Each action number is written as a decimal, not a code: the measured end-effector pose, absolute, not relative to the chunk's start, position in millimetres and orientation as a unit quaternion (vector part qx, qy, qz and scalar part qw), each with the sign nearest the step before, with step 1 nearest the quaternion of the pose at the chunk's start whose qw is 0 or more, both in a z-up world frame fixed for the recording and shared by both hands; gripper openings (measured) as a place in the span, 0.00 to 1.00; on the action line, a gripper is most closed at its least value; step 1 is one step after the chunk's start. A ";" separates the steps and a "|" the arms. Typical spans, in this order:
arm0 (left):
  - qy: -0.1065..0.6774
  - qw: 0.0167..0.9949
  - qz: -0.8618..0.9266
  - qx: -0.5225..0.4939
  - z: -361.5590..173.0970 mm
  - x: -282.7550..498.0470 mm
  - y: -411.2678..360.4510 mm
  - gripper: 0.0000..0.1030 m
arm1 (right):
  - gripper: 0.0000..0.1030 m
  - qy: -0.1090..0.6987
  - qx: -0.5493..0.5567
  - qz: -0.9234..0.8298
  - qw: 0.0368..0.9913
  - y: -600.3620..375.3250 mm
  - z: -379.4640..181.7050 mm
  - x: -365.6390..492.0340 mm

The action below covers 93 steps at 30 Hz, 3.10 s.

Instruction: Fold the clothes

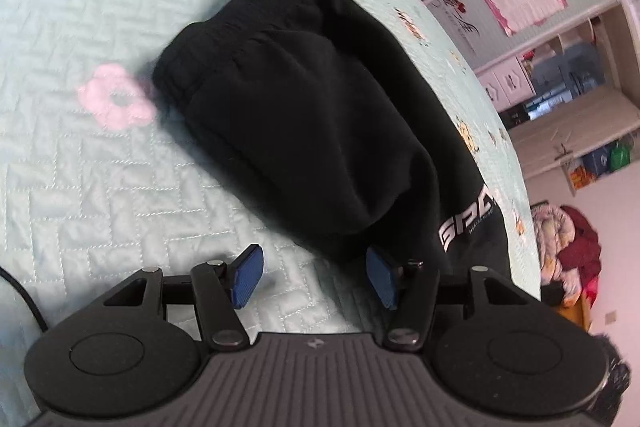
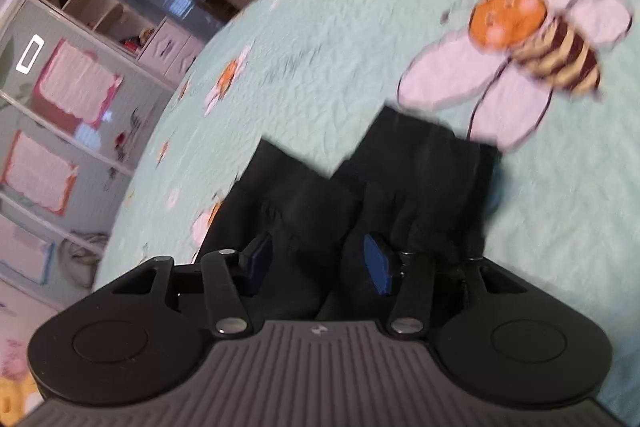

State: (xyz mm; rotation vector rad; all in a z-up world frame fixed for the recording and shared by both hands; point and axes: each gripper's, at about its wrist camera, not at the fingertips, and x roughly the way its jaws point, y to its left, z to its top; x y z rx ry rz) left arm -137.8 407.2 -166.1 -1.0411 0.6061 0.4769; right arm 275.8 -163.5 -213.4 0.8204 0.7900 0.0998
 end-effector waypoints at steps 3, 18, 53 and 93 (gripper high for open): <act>0.287 0.808 0.213 -0.469 -165.6 -135.3 398.4 0.58 | 0.49 0.373 0.383 0.054 0.844 -158.2 -215.3 289.2; 0.343 0.807 0.204 -0.436 -178.0 -128.7 350.9 0.59 | 0.11 0.262 0.244 0.060 0.932 -137.8 -147.6 236.0; 0.444 0.811 0.182 -0.334 -172.3 -59.8 253.8 0.65 | 0.20 0.284 0.249 0.080 0.923 -199.0 -227.6 224.8; 0.438 0.838 0.173 -0.275 -181.6 -52.8 221.0 0.87 | 0.22 0.284 0.156 0.070 0.943 -179.4 -222.3 218.6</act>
